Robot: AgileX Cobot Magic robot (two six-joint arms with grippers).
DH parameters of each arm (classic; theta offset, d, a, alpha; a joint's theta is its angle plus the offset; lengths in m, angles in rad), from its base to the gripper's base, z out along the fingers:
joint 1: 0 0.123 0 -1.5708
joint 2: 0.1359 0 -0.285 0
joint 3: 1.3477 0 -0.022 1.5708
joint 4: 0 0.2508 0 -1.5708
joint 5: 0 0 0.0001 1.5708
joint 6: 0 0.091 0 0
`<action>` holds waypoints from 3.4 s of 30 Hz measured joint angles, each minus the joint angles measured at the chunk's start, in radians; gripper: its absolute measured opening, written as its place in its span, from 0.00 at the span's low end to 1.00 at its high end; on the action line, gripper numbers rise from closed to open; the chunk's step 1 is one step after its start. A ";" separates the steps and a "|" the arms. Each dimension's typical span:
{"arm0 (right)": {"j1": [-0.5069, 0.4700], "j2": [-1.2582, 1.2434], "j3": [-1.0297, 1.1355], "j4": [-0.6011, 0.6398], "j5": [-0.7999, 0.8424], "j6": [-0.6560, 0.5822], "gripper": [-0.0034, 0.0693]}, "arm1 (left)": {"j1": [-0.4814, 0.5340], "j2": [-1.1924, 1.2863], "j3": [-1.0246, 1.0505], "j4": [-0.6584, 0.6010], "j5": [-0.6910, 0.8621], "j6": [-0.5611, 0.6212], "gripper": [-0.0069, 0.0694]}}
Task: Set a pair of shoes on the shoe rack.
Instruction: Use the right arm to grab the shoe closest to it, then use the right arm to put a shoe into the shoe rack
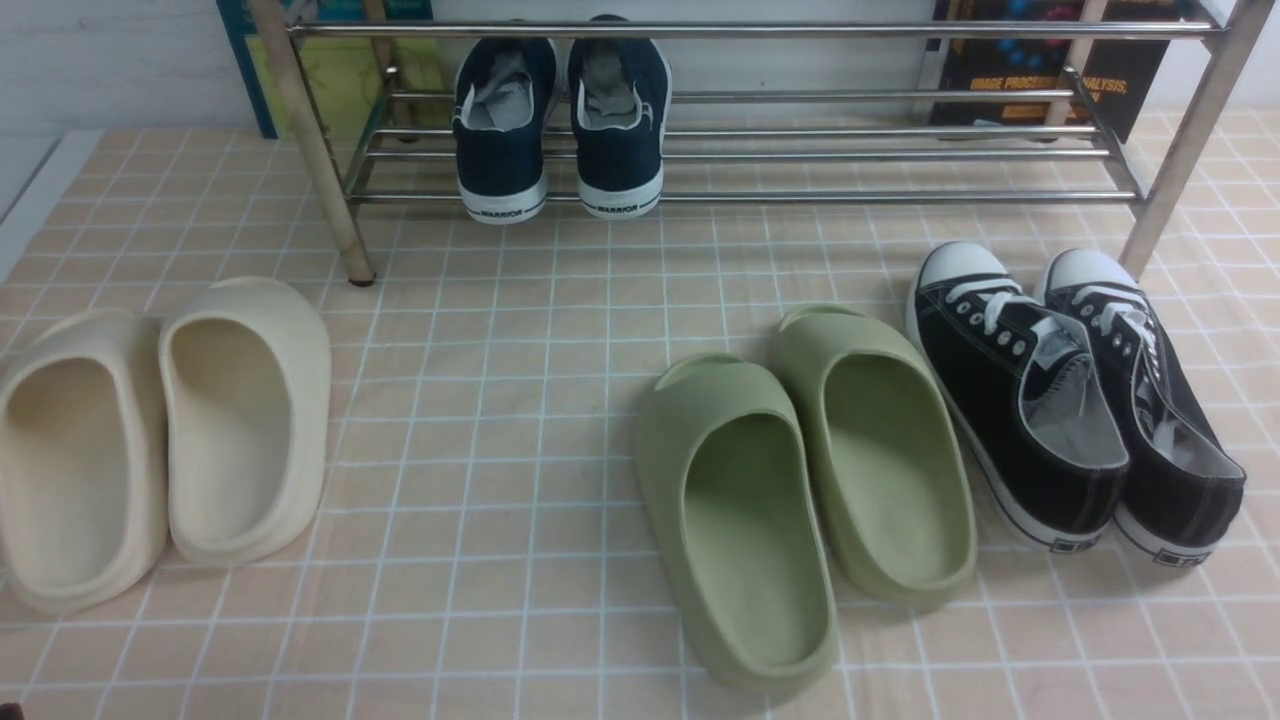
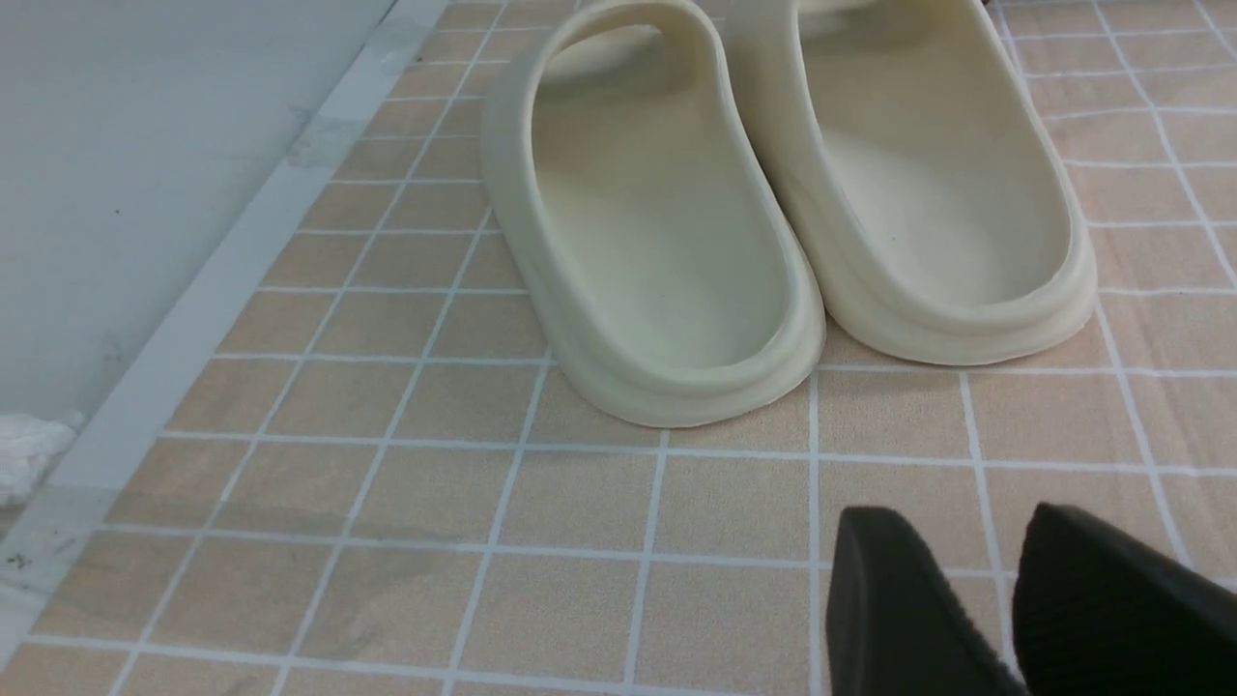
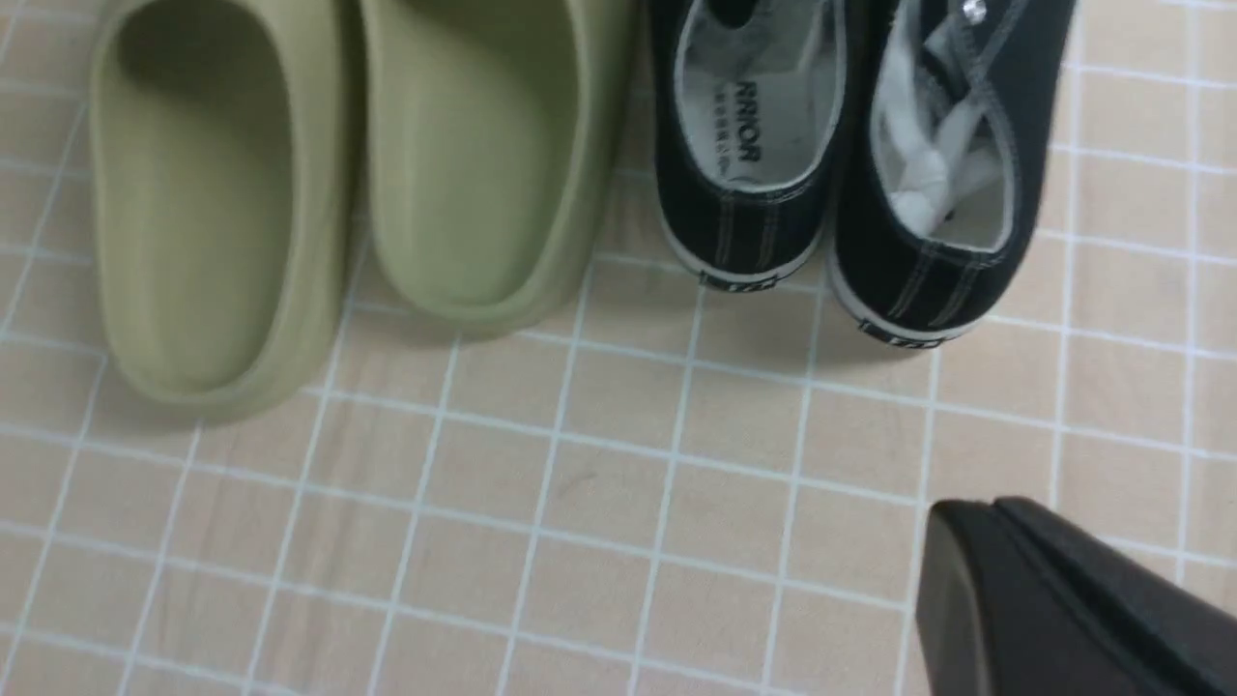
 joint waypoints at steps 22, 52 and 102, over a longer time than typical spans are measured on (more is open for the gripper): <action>0.274 0.815 -0.307 -0.220 -0.167 0.074 0.72 | 0.000 0.000 0.000 0.060 0.012 0.000 0.40; 0.274 0.998 -0.725 -0.215 -0.032 0.072 0.06 | 0.000 0.000 0.000 0.062 0.014 0.000 0.40; 0.240 1.242 -1.331 -0.225 0.175 0.070 0.54 | 0.000 0.000 0.000 0.063 0.014 0.000 0.40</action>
